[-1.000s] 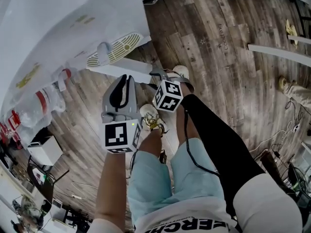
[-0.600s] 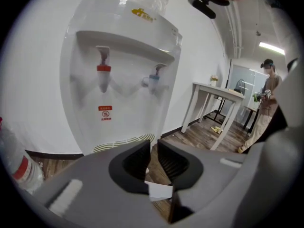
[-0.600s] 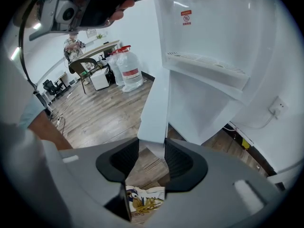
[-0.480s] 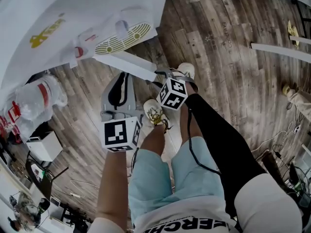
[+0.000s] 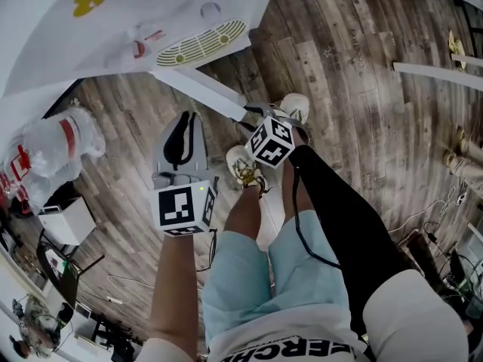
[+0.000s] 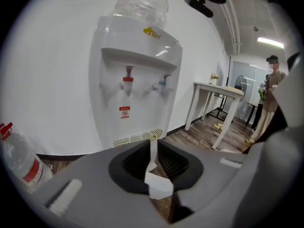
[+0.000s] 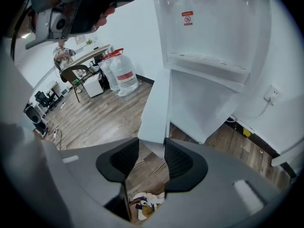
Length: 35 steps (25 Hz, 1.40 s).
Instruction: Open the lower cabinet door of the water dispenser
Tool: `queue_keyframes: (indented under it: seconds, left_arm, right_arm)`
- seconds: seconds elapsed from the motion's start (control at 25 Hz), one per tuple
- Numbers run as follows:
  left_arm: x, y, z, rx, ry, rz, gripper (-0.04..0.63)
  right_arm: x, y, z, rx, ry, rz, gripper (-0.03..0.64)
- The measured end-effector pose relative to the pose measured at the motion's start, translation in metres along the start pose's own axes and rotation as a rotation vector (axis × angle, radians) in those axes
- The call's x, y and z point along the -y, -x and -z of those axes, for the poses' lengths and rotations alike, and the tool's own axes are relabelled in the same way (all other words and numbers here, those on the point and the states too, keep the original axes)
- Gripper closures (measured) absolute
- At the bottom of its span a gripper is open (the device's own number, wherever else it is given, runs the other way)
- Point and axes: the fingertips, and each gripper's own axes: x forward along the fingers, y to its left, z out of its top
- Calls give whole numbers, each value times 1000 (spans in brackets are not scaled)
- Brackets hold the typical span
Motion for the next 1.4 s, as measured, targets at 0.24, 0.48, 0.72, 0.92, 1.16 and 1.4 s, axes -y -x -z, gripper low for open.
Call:
queue_keyframes:
  seconds: [0.24, 0.48, 0.72, 0.92, 1.16, 1.4]
  left_arm:
    - [-4, 20, 6, -2, -16, -15, 520]
    - [-26, 33, 11, 5, -5, -70, 520]
    - [-42, 46, 21, 8, 14, -131, 520]
    - [-58, 55, 19, 7, 46, -199, 520]
    - [-62, 63, 15, 9, 80, -209, 520]
    - [-62, 69, 12, 29, 84, -175, 520]
  right_arm:
    - [-14, -4, 4, -31, -8, -13, 448]
    - [-24, -12, 2, -56, 14, -34, 448]
    - [-39, -19, 1, -81, 35, -104, 446]
    - [-44, -21, -4, -112, 88, -135, 448]
    - [-55, -24, -8, -146, 104, -160, 448]
    - [-70, -30, -14, -136, 118, -144, 448]
